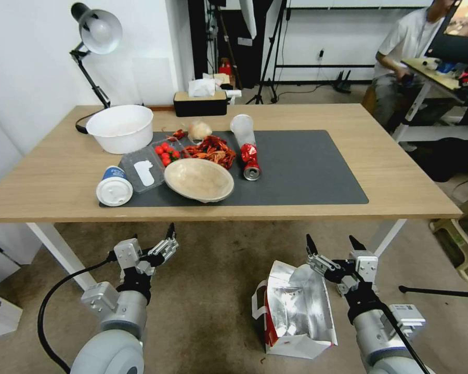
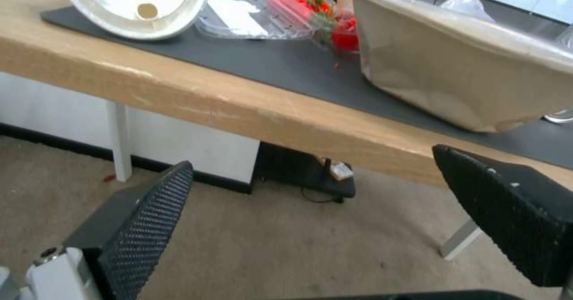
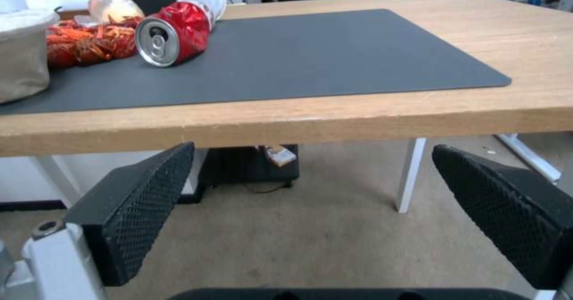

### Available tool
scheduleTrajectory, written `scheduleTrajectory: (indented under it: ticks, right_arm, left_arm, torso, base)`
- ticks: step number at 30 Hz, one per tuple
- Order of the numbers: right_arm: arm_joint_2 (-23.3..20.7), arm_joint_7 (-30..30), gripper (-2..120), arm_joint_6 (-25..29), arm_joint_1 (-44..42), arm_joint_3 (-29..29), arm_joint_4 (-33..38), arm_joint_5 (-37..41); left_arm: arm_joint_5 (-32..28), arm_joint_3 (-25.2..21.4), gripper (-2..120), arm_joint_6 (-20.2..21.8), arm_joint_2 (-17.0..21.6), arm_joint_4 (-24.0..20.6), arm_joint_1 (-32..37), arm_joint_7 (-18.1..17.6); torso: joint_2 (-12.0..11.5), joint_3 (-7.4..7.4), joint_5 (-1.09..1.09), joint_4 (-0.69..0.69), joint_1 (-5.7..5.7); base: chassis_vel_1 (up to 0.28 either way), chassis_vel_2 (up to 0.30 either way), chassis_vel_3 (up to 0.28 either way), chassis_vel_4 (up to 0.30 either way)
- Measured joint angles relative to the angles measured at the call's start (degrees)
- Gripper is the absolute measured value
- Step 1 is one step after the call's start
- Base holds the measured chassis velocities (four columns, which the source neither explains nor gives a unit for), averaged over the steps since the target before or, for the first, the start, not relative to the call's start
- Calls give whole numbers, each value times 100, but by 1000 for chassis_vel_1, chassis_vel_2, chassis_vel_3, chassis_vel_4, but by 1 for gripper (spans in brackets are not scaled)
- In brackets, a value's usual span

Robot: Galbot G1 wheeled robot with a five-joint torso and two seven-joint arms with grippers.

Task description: Pick up the food delivery bag from the floor and place it on the table.

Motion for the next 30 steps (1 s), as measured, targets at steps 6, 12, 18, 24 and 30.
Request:
scheduleTrajectory:
  ticks: [6, 12, 18, 24, 30]
  right_arm:
    - [-7, -15, 100, 8, 10, 1, -21, 0]
    - [-14, -21, 100, 8, 24, 2, -21, 6]
    - [-12, -31, 100, 8, 33, -4, -28, 17]
    - [-12, -56, 100, 8, 23, -7, -39, 18]
    - [-12, -80, 100, 8, 25, 0, -42, 20]
  left_arm:
    - [33, -1, 100, 0, -4, 23, -6, 12]
    - [41, 0, 100, 9, -7, 24, 13, 28]
    - [94, 1, 100, -3, -19, 39, 14, 29]
    - [127, 0, 100, -7, -25, 47, 29, 36]
    - [135, -3, 100, -7, -23, 49, 30, 41]
  torso:
    - [-167, -93, 0, 0, -73]
    - [-267, -150, 0, 0, -116]
    - [-486, -276, 0, 0, -211]
    - [-650, -375, 0, 0, -275]
    - [-770, -447, 0, 0, -323]
  base:
    - [0, 0, 0, 0]
    - [0, 0, 0, 0]
    - [0, 0, 0, 0]
    - [0, 0, 0, 0]
    - [0, 0, 0, 0]
